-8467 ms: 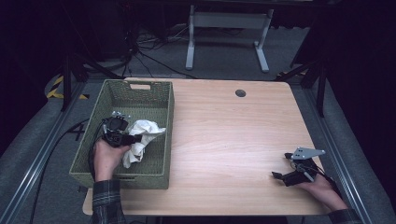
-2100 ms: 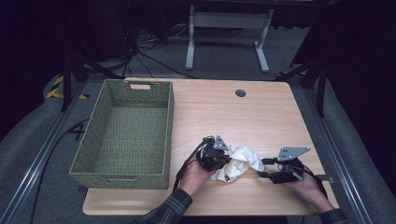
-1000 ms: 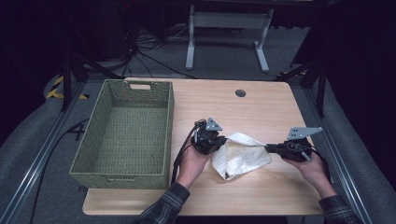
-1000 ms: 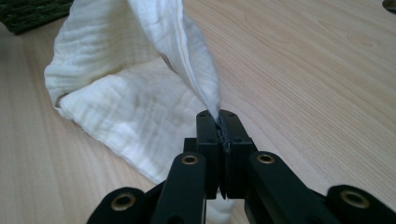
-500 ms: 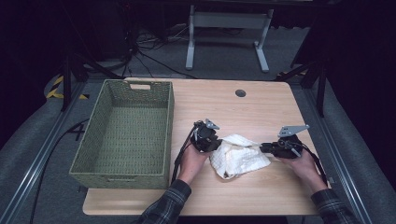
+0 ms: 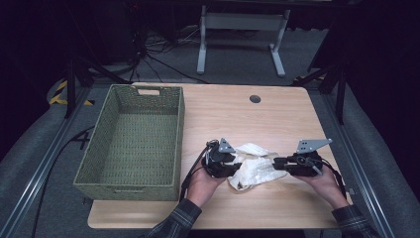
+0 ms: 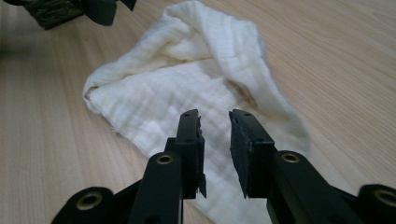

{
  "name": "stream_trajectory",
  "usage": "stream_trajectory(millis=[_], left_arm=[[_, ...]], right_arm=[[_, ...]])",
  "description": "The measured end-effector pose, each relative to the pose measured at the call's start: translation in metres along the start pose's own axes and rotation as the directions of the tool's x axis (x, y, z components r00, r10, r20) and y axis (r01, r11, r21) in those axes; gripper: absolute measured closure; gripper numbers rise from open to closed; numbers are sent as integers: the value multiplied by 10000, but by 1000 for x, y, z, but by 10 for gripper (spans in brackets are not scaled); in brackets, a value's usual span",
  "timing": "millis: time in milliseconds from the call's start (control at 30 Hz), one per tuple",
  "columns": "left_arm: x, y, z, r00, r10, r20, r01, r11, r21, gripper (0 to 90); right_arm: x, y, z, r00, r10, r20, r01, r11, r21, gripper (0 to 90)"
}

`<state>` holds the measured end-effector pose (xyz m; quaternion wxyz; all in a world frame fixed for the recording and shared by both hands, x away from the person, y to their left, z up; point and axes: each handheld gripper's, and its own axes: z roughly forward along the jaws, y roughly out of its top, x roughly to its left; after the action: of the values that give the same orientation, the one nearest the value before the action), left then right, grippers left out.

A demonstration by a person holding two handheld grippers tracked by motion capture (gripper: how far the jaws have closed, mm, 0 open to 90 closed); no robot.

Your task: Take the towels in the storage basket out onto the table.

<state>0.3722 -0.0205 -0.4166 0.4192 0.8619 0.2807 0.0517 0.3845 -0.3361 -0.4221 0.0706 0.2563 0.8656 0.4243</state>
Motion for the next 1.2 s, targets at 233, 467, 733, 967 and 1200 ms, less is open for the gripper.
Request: stream_trajectory(millis=[233,467,733,967,1200], left_arm=[[-13,-22,1,9997,129,187,-139,9985,538,619],[-14,-32,10,9992,93,397,-131,9952,972,583],[-10,-35,24,9988,486,30,-484,9843,1699,715],[-4,-34,20,9991,411,-114,-382,9816,1872,872],[-1,-32,17,9993,319,-182,-279,9816,1891,882]], right_arm=[[22,10,19,9961,-429,-769,437,9990,97,721],[38,17,38,9889,-828,-1234,871,9957,304,694],[48,14,54,9821,-1199,-1449,1330,9876,839,639],[47,7,64,9829,-1497,-1069,1644,9756,1454,667],[44,4,65,9835,-1512,-992,1650,9748,1501,877]])
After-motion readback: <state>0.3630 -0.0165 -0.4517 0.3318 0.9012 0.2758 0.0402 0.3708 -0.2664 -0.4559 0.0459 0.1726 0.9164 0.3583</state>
